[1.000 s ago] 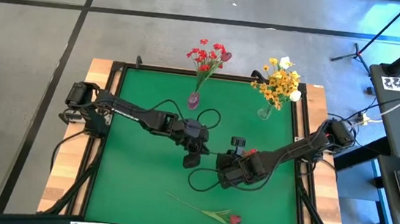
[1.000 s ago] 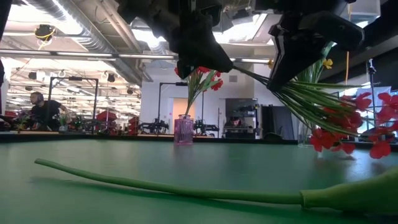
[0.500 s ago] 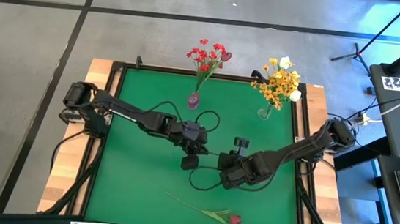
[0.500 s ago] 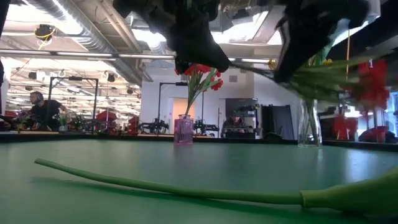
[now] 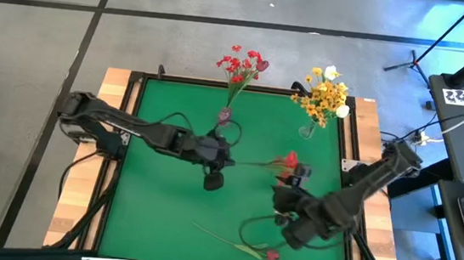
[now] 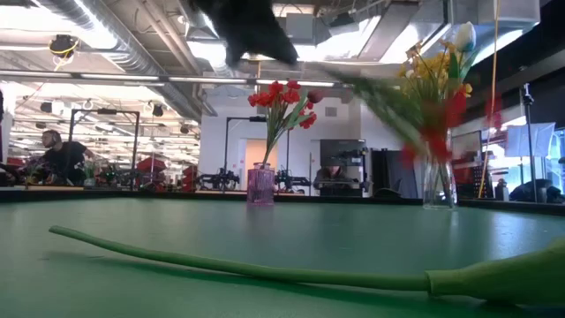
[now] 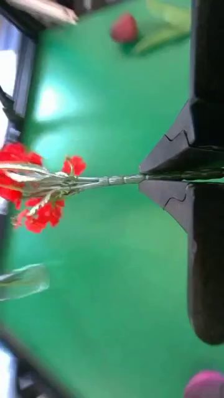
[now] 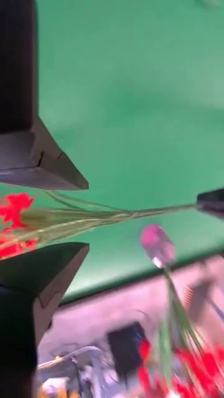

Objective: Sort flowers into vase by color
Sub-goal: Put the red flowers into the pink transparent vase

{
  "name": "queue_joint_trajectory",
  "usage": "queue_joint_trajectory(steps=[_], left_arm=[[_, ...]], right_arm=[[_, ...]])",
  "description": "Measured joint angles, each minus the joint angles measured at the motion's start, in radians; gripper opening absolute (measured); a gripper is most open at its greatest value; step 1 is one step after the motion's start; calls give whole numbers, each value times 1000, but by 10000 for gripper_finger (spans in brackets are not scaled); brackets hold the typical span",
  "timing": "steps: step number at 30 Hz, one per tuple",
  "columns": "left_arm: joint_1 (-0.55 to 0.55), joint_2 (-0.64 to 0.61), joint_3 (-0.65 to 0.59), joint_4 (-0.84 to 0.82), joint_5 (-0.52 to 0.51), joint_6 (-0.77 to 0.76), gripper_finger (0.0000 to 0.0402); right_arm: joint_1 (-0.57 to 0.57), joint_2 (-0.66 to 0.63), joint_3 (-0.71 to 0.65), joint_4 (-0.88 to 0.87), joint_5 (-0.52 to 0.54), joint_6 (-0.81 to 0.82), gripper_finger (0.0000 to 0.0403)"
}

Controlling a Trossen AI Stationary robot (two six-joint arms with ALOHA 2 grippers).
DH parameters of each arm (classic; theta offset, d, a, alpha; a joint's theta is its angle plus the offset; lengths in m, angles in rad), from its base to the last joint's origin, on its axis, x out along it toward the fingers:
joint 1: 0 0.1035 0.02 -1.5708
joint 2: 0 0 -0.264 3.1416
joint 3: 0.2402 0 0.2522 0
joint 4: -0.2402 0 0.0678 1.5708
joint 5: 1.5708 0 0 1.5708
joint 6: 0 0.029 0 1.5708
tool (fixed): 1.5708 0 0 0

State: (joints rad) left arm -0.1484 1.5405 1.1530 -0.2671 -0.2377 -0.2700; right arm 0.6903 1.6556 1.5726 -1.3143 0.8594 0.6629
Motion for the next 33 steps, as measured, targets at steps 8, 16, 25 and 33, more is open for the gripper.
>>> queue_joint_trajectory(steps=[8, 16, 25, 33], left_arm=[[-94, -188, 0, 61, -181, 68, 3], [-117, -227, 0, 396, -196, 208, 3], [-83, -205, 0, 611, 126, 199, 3], [-87, -189, 0, 600, 152, 198, 3]], right_arm=[[270, -81, 0, 5, 484, 204, 147], [376, -80, -67, 81, 674, 320, 147], [245, -79, -164, 238, 669, 321, 147], [89, -80, -224, 626, 263, -106, 147]])
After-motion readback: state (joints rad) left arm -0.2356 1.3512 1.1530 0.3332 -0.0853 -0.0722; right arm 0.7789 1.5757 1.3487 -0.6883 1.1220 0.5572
